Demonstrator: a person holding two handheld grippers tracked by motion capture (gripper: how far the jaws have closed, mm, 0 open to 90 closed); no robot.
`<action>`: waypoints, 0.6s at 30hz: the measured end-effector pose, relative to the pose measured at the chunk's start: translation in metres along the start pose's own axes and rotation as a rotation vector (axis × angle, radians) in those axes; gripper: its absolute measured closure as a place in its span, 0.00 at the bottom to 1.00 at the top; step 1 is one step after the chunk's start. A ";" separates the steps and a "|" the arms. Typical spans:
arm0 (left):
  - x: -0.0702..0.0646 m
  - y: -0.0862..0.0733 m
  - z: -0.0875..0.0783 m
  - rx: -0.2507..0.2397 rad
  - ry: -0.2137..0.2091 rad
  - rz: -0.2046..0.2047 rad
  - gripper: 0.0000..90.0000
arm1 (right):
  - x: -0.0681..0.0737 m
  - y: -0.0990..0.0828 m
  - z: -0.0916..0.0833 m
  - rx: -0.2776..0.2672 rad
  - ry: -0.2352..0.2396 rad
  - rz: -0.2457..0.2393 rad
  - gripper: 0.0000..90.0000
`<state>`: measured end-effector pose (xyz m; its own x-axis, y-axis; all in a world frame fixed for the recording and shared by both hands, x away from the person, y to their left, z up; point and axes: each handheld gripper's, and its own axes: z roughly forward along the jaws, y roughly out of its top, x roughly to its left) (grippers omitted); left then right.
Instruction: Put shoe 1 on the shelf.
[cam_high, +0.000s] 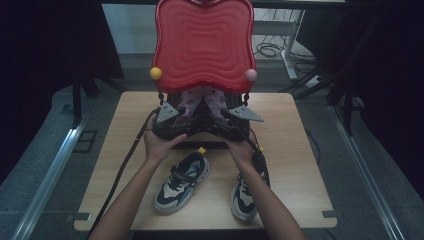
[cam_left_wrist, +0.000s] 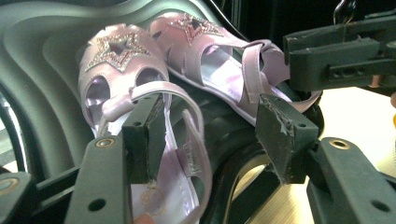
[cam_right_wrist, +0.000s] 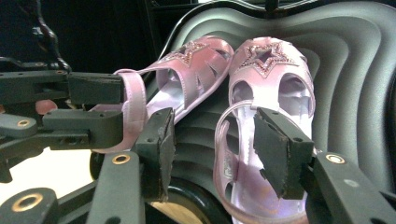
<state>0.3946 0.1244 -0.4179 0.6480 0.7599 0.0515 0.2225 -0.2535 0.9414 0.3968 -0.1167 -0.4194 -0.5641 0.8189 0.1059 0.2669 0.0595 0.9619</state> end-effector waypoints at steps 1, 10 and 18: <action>0.000 0.001 -0.002 0.002 -0.001 0.000 0.48 | 0.001 0.000 -0.003 -0.004 0.003 -0.003 0.54; -0.003 0.003 -0.015 0.020 -0.015 -0.019 0.48 | 0.002 -0.001 -0.015 -0.006 0.024 -0.002 0.53; -0.006 -0.003 -0.029 0.042 -0.031 -0.036 0.48 | 0.003 -0.004 -0.028 0.010 0.045 -0.001 0.52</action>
<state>0.3685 0.1379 -0.4111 0.6607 0.7506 0.0069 0.2765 -0.2518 0.9274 0.3724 -0.1303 -0.4162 -0.5986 0.7926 0.1162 0.2741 0.0663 0.9594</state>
